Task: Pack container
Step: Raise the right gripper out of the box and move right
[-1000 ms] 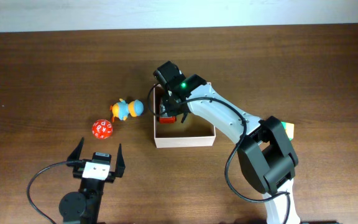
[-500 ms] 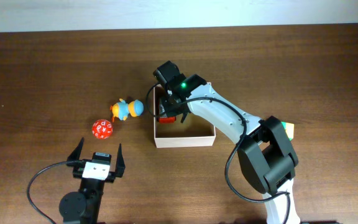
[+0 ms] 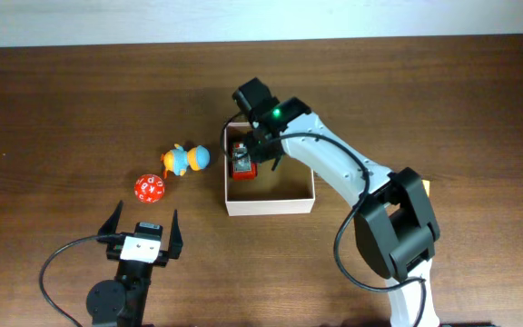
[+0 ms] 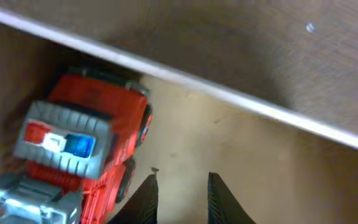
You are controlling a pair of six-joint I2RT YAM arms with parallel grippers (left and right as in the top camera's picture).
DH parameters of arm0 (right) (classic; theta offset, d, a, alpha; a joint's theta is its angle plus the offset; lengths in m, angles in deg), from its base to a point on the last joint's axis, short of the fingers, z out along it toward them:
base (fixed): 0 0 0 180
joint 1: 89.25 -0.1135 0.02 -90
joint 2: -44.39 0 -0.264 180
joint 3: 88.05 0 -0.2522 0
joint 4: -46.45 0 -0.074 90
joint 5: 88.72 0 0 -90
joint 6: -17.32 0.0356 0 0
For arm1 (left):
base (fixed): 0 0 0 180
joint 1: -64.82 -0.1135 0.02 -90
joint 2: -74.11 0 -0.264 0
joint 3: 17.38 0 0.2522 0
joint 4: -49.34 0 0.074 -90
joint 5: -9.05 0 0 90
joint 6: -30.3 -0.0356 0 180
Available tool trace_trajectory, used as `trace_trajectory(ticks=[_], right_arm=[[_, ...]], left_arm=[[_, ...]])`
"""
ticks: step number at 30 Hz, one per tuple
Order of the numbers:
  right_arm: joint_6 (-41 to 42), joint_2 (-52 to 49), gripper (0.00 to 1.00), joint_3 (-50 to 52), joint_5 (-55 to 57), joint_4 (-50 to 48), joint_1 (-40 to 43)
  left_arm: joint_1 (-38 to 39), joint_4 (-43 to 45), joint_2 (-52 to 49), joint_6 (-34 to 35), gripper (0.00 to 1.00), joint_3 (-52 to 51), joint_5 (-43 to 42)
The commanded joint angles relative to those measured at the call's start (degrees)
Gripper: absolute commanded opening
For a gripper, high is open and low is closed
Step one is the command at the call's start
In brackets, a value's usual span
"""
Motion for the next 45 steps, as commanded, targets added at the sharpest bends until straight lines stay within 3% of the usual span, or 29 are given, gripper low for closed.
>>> trace_trajectory(ticks=[1,7,11,12,13,18,22,26,30,37,45], right_arm=[[-0.9,0.1,0.22,-4.5,0.5,2.5,0.1],[-0.1,0.8,0.22,-14.9,0.5,13.8,0.1],[-0.2,1.2,0.38,-23.2,0.5,21.5,0.1],[-0.2,1.2,0.56,-26.4,0.4,24.3,0.1],[-0.2,1.2,0.63,-28.1,-0.4,25.6,0.1],[-3.0,1.2,0.74,-30.9,-5.7,27.6,-0.8],[-1.7,1.2,0.75,-30.9,-1.2,29.6,-0.5],[6.9,1.3,0.75,-30.9,6.5,32.0,2.1],[10.8,2.1,0.76,-30.9,7.2,35.5,7.2],[11.0,9.8,0.76,-30.9,7.3,44.8,19.3],[8.4,25.7,0.79,-28.9,1.6,44.8,31.6]], left_arm=[[0.3,0.0,0.4,-0.7,0.99,-0.4,0.2],[0.3,0.0,0.4,-0.7,0.99,-0.4,0.2],[0.3,0.0,0.4,-0.7,0.99,-0.4,0.2],[0.3,0.0,0.4,-0.7,0.99,-0.4,0.2],[0.3,0.0,0.4,-0.7,0.99,-0.4,0.2],[0.3,0.0,0.4,-0.7,0.99,-0.4,0.2],[0.3,0.0,0.4,-0.7,0.99,-0.4,0.2],[0.3,0.0,0.4,-0.7,0.99,-0.4,0.2],[0.3,0.0,0.4,-0.7,0.99,-0.4,0.2],[0.3,0.0,0.4,-0.7,0.99,-0.4,0.2],[0.3,0.0,0.4,-0.7,0.99,-0.4,0.2]])
